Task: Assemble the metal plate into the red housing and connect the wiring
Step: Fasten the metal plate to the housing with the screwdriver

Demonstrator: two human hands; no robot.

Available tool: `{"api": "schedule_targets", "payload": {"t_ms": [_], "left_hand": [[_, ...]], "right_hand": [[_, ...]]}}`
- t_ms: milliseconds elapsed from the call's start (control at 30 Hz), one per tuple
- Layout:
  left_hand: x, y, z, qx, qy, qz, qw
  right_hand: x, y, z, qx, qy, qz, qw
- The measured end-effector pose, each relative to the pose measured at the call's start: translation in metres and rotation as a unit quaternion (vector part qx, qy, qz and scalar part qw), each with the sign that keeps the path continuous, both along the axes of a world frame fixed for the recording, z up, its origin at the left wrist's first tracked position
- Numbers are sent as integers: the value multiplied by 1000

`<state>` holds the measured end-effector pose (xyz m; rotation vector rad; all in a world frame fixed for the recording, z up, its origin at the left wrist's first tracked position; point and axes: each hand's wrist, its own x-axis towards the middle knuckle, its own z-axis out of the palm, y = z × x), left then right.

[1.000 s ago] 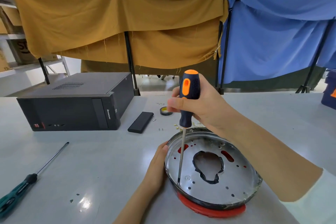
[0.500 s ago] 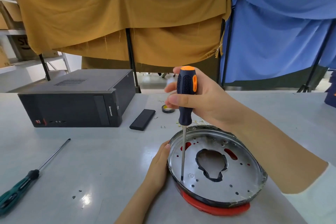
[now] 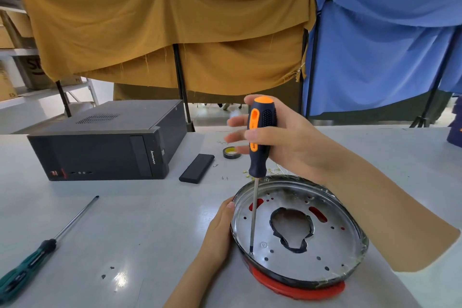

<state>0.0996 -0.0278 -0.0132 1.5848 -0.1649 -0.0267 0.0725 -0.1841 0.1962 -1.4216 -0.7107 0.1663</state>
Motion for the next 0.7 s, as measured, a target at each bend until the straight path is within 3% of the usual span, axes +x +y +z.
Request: {"api": "schedule_targets", "payload": {"t_ms": [100, 267, 333, 400, 467, 567, 633, 700], "left_hand": [[-2, -1, 1, 1, -4, 4, 1000], [-3, -1, 2, 13, 0, 11, 1000], [-2, 0, 1, 16, 5, 12, 1000], [-1, 0, 1, 19, 10, 9, 1000], [0, -1, 1, 19, 14, 7, 1000], [0, -1, 0, 22, 11, 11, 1000], [1, -1, 0, 17, 15, 11, 1000], [1, -1, -1, 18, 13, 13, 1000]], "right_hand": [[-5, -9, -3, 8, -8, 62, 998], [-5, -4, -8, -58, -91, -158, 982], [-3, -1, -10, -71, -97, -193, 974], [-1, -2, -14, -36, -56, -132, 989], [-3, -7, -13, 31, -5, -9, 999], [-7, -15, -14, 34, -11, 85, 996], [-9, -13, -14, 10, -43, 52, 998], [-11, -6, -14, -12, -72, -41, 996]]}}
